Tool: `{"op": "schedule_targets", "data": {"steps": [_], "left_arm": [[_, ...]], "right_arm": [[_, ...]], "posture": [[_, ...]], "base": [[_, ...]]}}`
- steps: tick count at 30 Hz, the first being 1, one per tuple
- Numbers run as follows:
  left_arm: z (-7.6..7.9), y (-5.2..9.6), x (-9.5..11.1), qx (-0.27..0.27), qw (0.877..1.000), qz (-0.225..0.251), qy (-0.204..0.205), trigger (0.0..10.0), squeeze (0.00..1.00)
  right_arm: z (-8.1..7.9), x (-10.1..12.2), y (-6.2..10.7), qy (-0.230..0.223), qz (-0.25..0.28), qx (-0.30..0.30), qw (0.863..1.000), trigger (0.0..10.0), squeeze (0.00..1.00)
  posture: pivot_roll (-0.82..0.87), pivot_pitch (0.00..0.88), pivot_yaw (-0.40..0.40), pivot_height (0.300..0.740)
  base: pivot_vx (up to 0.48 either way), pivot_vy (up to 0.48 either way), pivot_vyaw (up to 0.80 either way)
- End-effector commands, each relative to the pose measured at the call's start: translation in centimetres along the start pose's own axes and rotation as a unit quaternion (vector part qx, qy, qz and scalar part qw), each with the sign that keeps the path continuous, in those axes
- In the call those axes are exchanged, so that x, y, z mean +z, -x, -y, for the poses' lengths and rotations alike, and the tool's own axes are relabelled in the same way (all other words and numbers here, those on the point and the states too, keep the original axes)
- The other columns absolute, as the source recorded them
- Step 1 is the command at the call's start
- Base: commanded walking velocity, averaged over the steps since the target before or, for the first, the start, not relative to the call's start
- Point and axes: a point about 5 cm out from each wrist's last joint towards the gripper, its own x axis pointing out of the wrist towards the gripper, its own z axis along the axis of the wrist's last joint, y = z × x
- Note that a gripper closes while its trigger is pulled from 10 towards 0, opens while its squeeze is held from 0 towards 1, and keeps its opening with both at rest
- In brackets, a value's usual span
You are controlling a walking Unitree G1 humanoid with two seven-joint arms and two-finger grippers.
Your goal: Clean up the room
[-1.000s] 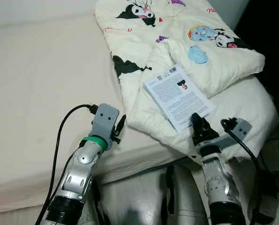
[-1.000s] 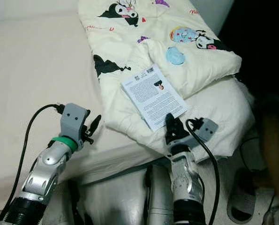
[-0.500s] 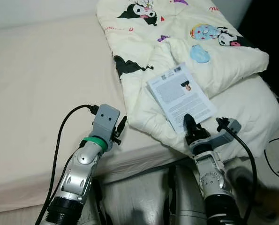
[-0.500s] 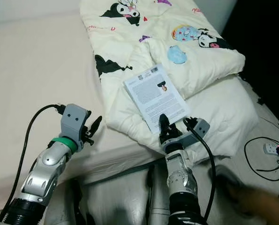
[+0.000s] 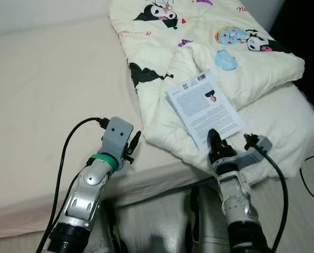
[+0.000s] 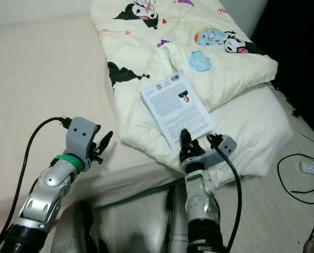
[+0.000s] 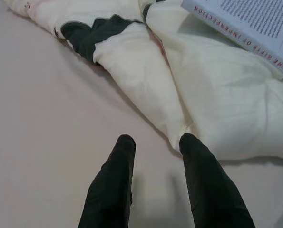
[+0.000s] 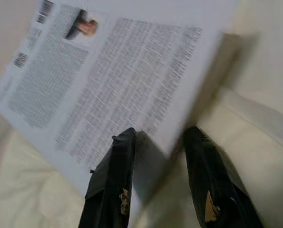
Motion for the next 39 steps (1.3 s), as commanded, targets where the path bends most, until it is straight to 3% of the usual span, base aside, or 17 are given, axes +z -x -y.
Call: {"op": "schedule_targets", "data": {"steps": [1,8,17,24,26,31,33,36,39], "left_arm": [[0.1,0.3,-0.7,-0.004,1.000,-0.015,0.000,10.0,0.00],[0.2,0.1,-0.6,-0.008,1.000,-0.014,-0.001,10.0,0.00],[0.2,0.0,-0.3,-0.009,1.000,-0.010,-0.001,10.0,0.00],[0.4,0.2,-0.2,-0.010,1.000,-0.009,0.000,10.0,0.00],[0.5,0.2,-0.2,-0.012,1.000,-0.009,0.000,10.0,0.00],[0.5,0.1,-0.1,-0.011,1.000,-0.008,0.000,10.0,0.00],[0.4,0.1,0.0,-0.010,1.000,-0.008,-0.001,10.0,0.00],[0.3,0.0,0.0,-0.010,1.000,-0.008,-0.001,10.0,0.00],[0.4,-0.1,0.2,-0.010,1.000,-0.006,0.000,10.0,0.00]], "right_arm": [[1.1,-0.9,1.0,0.006,-0.014,-0.030,0.999,10.0,0.00],[2.1,-1.0,1.2,0.025,-0.011,-0.055,0.998,10.0,0.00],[1.0,0.0,-0.9,0.017,-0.032,0.023,0.999,10.0,0.00],[0.0,-0.8,-1.7,-0.023,-0.065,0.053,0.996,10.0,0.00],[0.0,-2.0,-1.6,-0.064,-0.090,0.041,0.993,10.0,0.00],[0.1,-2.9,-1.4,-0.099,-0.104,0.027,0.989,10.0,0.00],[0.2,-3.2,-1.5,-0.155,-0.109,0.017,0.982,10.0,0.00],[-0.5,-2.7,-2.0,-0.178,-0.108,0.058,0.976,10.0,0.00],[-2.5,-1.1,-2.6,-0.176,-0.099,0.177,0.963,10.0,0.00]], "posture": [[-0.06,0.171,0.134,0.555],[-0.06,0.162,0.141,0.555],[-0.05,0.151,0.142,0.555],[-0.04,0.148,0.143,0.555],[-0.03,0.148,0.142,0.555],[-0.03,0.150,0.143,0.555],[-0.03,0.151,0.147,0.555],[-0.03,0.150,0.148,0.555],[-0.03,0.149,0.145,0.555]], "base": [[0.000,0.000,0.00],[0.000,0.000,0.00],[0.000,0.000,0.00],[0.000,0.000,0.00],[0.000,0.000,0.00],[0.000,0.000,0.00],[0.000,0.000,0.00],[0.000,0.000,0.00],[0.000,0.000,0.00]]}}
